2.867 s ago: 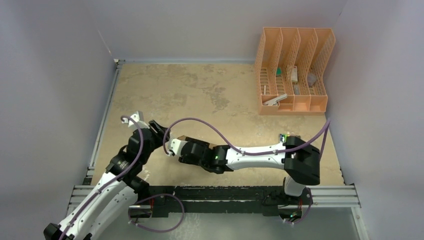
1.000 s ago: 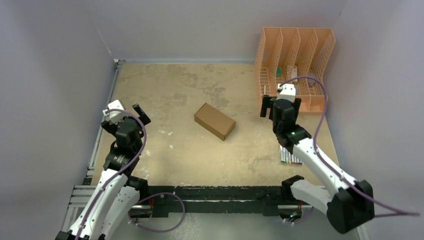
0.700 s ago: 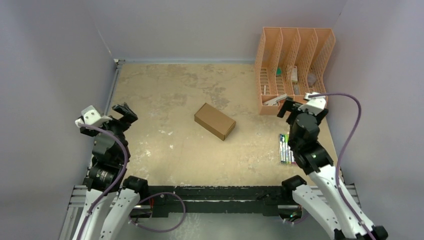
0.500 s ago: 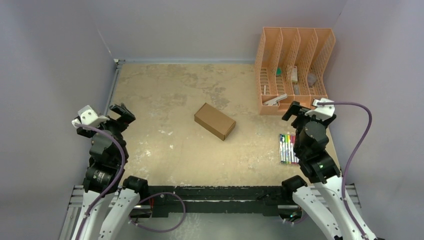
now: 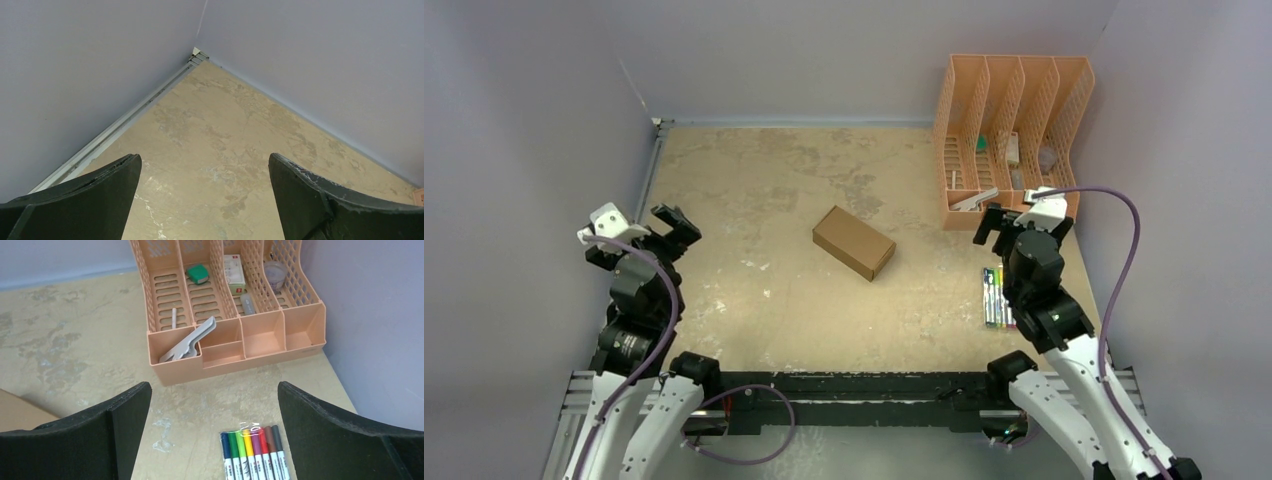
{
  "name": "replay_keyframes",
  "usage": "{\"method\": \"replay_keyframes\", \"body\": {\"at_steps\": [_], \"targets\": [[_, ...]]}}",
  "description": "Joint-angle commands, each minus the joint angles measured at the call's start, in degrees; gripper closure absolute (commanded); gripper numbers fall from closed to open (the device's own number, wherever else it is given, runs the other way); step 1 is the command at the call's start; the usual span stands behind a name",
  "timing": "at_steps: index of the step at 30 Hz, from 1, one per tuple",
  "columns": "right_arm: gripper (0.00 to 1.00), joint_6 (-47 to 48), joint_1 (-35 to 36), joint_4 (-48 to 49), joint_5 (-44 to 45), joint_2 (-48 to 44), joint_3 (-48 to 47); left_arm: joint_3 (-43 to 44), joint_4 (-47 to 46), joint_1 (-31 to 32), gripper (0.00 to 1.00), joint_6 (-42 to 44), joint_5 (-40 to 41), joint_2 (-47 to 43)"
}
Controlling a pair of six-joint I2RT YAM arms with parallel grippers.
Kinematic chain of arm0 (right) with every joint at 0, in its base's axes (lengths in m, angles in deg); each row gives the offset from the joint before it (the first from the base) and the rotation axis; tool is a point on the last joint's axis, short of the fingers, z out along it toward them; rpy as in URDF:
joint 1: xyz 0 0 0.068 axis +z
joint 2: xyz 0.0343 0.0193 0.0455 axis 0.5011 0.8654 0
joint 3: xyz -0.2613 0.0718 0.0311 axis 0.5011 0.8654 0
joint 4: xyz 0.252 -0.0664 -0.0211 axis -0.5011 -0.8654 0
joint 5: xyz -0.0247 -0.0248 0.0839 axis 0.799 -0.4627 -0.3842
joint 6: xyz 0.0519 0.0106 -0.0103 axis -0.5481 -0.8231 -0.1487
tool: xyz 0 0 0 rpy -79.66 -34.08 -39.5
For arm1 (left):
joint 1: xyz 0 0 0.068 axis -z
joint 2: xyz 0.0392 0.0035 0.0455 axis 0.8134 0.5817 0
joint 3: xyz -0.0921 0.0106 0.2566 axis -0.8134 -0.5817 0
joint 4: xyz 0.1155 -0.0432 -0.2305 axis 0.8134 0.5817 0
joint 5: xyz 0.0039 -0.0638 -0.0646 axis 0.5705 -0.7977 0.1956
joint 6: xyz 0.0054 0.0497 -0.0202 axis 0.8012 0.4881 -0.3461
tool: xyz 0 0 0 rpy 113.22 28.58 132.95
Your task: Fold the paper box
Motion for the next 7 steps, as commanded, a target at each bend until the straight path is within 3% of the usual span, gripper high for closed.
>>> {"method": "replay_keyframes", "body": {"at_steps": [1,7], "targets": [[0.01,0.66,0.13,2.99,-2.31,0.54,-2.02,0.62,-1.29,-0.39,0.00,-1.81,0.16,0.96],[0.01,1.57,0.13,4.17,-2.92,1.59,-2.06,-0.13,-1.81,-0.39,0.00,-2.20,0.63,1.28]]}}
